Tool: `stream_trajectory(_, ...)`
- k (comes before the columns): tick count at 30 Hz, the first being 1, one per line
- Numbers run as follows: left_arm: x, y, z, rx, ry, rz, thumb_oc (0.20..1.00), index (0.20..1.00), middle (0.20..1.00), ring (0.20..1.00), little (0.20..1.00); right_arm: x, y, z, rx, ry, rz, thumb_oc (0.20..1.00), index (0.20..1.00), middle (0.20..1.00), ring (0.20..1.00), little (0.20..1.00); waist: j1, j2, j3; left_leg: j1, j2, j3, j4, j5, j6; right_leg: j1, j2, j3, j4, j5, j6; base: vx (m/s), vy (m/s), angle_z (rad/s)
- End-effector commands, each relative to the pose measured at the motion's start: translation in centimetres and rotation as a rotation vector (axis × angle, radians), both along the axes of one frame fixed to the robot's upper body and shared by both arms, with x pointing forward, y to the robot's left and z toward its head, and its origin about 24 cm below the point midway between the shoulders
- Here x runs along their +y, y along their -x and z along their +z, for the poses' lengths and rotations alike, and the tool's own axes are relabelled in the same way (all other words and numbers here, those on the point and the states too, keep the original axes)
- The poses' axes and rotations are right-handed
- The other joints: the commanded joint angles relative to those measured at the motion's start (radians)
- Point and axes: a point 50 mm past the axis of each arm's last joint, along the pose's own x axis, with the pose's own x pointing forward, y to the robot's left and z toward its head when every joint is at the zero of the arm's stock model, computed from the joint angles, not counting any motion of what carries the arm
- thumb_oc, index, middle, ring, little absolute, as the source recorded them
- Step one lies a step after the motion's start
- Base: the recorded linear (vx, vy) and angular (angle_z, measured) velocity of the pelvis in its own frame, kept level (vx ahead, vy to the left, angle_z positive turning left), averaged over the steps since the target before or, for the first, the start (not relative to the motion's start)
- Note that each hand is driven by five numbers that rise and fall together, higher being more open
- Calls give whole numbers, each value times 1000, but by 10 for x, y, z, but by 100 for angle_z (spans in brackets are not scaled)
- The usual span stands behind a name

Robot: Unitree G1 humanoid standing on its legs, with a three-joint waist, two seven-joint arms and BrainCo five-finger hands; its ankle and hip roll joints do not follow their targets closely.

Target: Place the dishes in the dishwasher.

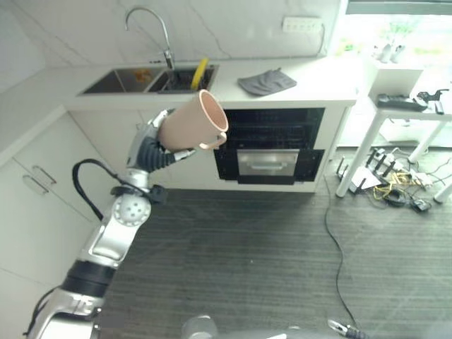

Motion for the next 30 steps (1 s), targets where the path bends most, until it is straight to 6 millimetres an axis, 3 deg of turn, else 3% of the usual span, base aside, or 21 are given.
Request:
stream_trajectory(1,-9,10,24,-152,6,-34,200,200,200,200,200,-4,-4,2,-34,34,-24,1000,1000,1000,1000,1000,41,40,22,-47,-9,-41,-158,247,-9,10,15,83,30,32,87,337,204,-12)
stream_trajectory(3,-10,14,22,-161,-12,-35,200,200,200,200,200,-3,-1,1,-34,35,-27,1000,1000,1000,1000,1000,48,41,32,-64,-1,-36,-192,281,-17,26,8,80,32,30,91,278,198,-20)
stream_trajectory(6,-4,16,19,-166,-42,-11,200,200,200,200,200,-4,2,1,-32,34,-25,1000,1000,1000,1000,1000,58,35,21,-68,-5,9,-189,228,3,45,-10,54,73,-17,106,333,293,-13)
stream_trajectory(7,-2,16,20,-152,-49,-12,200,200,200,200,200,-3,3,0,-19,22,-49,1000,1000,1000,1000,1000,68,26,8,-56,-31,13,-180,188,24,72,-14,52,109,-67,114,298,242,-27)
stream_trajectory(9,-2,15,20,-147,-53,-17,200,200,200,200,200,-3,3,0,-13,16,-57,1000,1000,1000,1000,1000,75,26,-2,-56,-37,22,-176,174,34,81,-11,49,121,-80,115,250,206,-52)
stream_trajectory(10,-4,12,21,-135,-65,-43,200,200,200,200,200,1,6,-2,-2,0,-67,1000,1000,1000,1000,1000,80,6,-22,-27,-87,52,-189,129,76,94,-27,39,211,-68,142,359,363,-57)
stream_trajectory(11,-7,9,25,-135,-73,-68,200,200,200,200,200,5,6,-3,-8,-6,-80,1000,1000,1000,1000,1000,79,-1,-33,7,-138,56,-209,96,119,65,-34,46,344,3,182,345,368,-35)
stream_trajectory(13,-8,8,26,-134,-78,-83,200,200,200,200,200,9,6,-4,-14,-11,-101,1000,1000,1000,1000,1000,80,-5,-37,19,-161,61,-214,79,140,45,-32,49,416,33,202,169,218,13)
stream_trajectory(14,-7,7,29,-128,-82,-92,200,200,200,200,200,14,7,-5,-17,-19,-125,1000,1000,1000,1000,1000,81,-10,-40,34,-188,66,-219,58,166,11,-41,49,512,110,227,148,183,36)
stream_trajectory(16,-5,6,31,-125,-82,-91,200,200,200,200,200,15,8,-5,-16,-22,-120,1000,1000,1000,1000,1000,78,-8,-42,50,-199,72,-225,45,179,-31,-55,49,557,133,234,141,151,21)
stream_trajectory(18,-2,4,33,-126,-77,-86,200,200,200,200,200,18,11,-6,-18,-20,-94,1000,1000,1000,1000,1000,65,-1,-35,72,-207,70,-219,23,180,-89,-66,41,543,113,227,163,90,-3)
stream_trajectory(19,-1,3,34,-128,-76,-84,200,200,200,200,200,19,11,-6,-21,-14,-91,1000,1000,1000,1000,1000,57,4,-27,86,-204,56,-213,16,168,-116,-76,32,472,89,217,143,-1,-2)
stream_trajectory(22,-3,1,35,-134,-83,-81,200,200,200,200,200,17,10,-6,-31,-10,-105,1000,1000,1000,1000,1000,50,13,-21,114,-186,42,-222,19,148,-140,-100,15,364,112,203,103,-38,-3)
stream_trajectory(23,-5,1,36,-146,-91,-77,200,200,200,200,200,15,7,-4,-45,-13,-112,1000,1000,1000,1000,1000,31,17,-6,174,-175,36,-246,-4,138,-197,-160,16,276,174,210,125,-82,-14)
stream_trajectory(26,-6,3,35,-149,-97,-91,200,200,200,200,200,16,5,-5,-41,-19,-117,1000,1000,1000,1000,1000,19,8,3,245,-166,34,-276,-55,141,-240,-257,30,175,261,242,295,-190,-5)
stream_trajectory(30,-9,3,31,-133,-100,-97,200,200,200,200,200,20,11,-7,-13,-27,-118,1000,1000,1000,1000,1000,15,2,-11,266,-144,15,-253,-86,134,-216,-262,46,125,244,250,286,-218,12)
